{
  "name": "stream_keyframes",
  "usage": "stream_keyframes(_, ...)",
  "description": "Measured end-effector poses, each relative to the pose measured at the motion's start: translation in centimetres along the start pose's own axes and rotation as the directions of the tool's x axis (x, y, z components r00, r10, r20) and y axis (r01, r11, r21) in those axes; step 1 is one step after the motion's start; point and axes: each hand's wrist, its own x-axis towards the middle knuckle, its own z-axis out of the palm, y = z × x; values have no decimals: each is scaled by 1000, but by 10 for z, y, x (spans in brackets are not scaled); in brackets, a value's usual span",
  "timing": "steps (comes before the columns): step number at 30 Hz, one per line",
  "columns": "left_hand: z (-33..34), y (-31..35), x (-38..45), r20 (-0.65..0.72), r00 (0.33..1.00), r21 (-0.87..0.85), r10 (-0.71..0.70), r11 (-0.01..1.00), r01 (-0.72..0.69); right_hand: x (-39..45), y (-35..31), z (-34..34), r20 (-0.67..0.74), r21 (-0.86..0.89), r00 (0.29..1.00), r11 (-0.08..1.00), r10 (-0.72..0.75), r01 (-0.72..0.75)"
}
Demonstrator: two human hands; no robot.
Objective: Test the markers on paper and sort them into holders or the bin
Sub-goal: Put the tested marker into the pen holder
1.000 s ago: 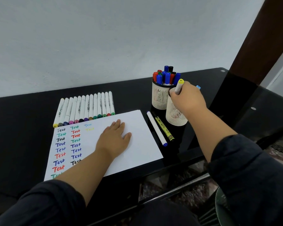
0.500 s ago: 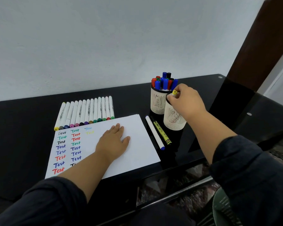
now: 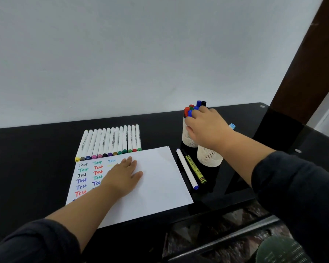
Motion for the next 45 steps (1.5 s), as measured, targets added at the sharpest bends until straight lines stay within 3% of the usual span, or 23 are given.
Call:
stream_keyframes(3, -4, -18, -2, -2, 999, 1, -46, 999, 46, 13, -13, 10, -152, 24, 986, 996, -76, 81)
stream_keyframes(6, -6, -38, -4, -20, 997, 10, -73, 997, 74, 29, -30, 26, -188, 43, 971, 986, -150, 160)
stream_keyframes(10, -8, -52, -9, -74, 994, -64, -85, 995, 80, 45, -48, 46, -146, 85, 968, 973, -202, 216)
stream_keyframes(15, -1, -57, -8, -166, 984, -85, -59, 995, 45, 65, -71, 68, 4, 121, 958, 952, -285, 282)
stream_keyframes(24, 5, -65, -3, -214, 976, -117, -29, 993, 3, 104, -98, 104, 186, 143, 911, 928, -367, 345)
stream_keyframes(34, 8, -67, -3, -218, 976, -109, -23, 994, -2, 120, -107, 109, 190, 216, 890, 902, -415, 375)
stream_keyframes(40, 10, -70, -2, -200, 980, -80, -17, 997, 1, 117, -103, 118, 99, 272, 931, 910, -351, 314)
stream_keyframes(45, 12, -69, -2, -139, 990, 4, -1, 1000, 2, 94, -101, 107, -24, 541, 996, 836, -87, 86)
